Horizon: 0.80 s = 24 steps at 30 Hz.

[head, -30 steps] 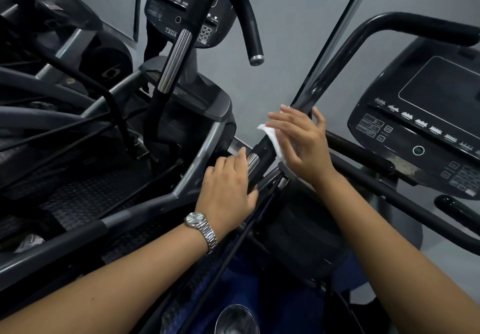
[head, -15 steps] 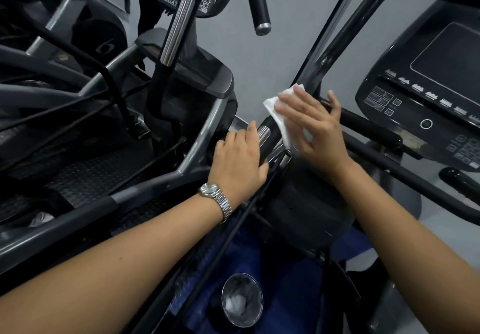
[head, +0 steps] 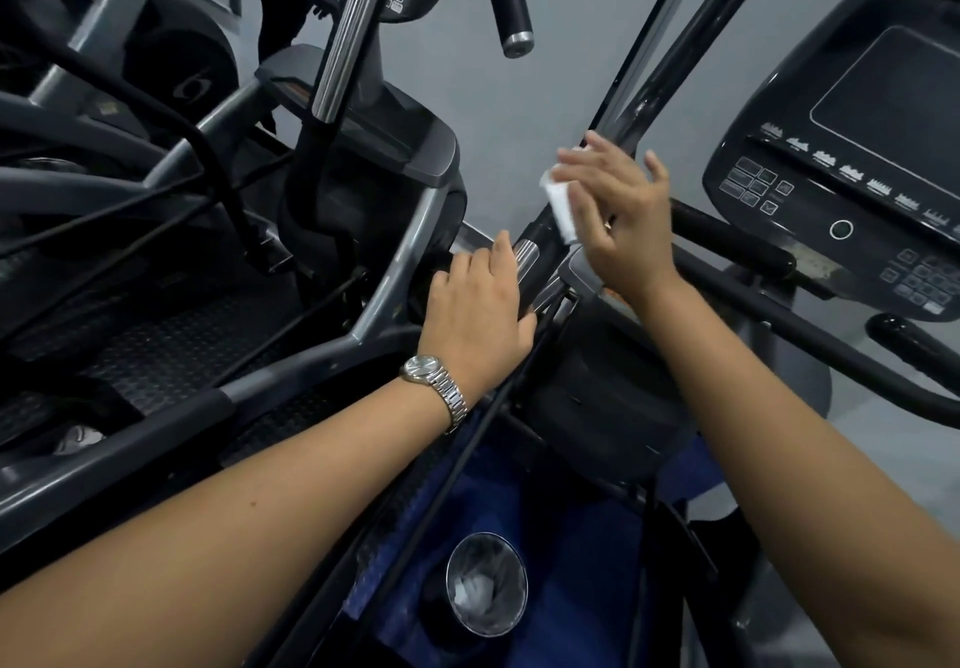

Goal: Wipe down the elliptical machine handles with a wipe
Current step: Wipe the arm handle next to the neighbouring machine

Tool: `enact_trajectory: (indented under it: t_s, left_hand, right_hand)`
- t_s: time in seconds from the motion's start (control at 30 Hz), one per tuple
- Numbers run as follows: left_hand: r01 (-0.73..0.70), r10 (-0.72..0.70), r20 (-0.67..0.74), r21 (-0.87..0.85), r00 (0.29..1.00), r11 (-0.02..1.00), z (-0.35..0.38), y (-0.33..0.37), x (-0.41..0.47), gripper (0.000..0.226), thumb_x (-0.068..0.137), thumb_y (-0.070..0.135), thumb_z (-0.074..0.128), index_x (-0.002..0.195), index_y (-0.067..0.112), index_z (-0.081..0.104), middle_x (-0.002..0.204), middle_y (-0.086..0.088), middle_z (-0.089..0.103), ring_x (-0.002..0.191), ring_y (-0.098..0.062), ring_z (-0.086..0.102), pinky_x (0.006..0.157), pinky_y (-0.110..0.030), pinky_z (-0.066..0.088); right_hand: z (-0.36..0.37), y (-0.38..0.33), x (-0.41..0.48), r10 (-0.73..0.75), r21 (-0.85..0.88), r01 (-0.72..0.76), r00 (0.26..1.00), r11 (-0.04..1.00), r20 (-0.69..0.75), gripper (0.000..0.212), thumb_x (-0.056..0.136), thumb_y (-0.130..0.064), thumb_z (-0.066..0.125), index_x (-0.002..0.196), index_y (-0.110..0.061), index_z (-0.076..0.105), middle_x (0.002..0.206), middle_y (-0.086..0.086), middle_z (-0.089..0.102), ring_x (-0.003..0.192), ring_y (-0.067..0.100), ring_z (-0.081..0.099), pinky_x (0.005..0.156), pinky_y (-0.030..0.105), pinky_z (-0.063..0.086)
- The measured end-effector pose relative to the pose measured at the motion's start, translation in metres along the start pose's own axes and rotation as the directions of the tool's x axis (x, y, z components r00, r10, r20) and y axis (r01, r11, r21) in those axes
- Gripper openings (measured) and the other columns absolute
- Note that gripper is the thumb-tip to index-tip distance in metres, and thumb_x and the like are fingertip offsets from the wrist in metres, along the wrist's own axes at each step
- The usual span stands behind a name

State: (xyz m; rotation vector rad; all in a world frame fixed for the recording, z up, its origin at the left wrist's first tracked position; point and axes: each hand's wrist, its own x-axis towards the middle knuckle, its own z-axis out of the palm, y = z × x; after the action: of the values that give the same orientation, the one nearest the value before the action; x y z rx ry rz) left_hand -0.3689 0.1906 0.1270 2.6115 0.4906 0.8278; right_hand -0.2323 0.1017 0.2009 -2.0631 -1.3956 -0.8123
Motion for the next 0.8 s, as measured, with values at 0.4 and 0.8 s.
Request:
enact_trajectory:
  t_s: [0.4, 0.8]
  left_hand:
    - [-0.021, 0.021, 0.007, 0.013, 1.000, 1.000, -0.002, 0.000, 0.001, 0.085, 0.083, 0.047, 0.056, 0.145, 0.004, 0.016, 0.127, -0.007, 0.049, 0.116, -0.024, 0.045, 0.096, -0.038, 0.040]
    - [-0.038, 0.052, -0.110, 0.132, 0.993, 0.990, -0.016, 0.037, 0.057, 0.097, 0.081, 0.058, 0.053, 0.146, -0.001, 0.011, 0.134, -0.011, 0.042, 0.120, -0.024, 0.042, 0.094, -0.038, 0.039]
  right_hand:
    - [0.019, -0.010, -0.027, 0.155, 0.318, -0.109, 0.980, 0.942, -0.121, 0.028, 0.093, -0.016, 0.061, 0.120, -0.009, 0.063, 0.134, 0.008, 0.057, 0.139, 0.021, 0.037, 0.114, 0.052, 0.030]
    - [0.010, 0.036, -0.003, 0.390, 0.645, -0.266, 0.919, 0.716, -0.053, 0.027, 0.097, -0.018, 0.053, 0.122, -0.027, 0.061, 0.135, -0.003, 0.056, 0.136, 0.011, 0.041, 0.117, 0.047, 0.024]
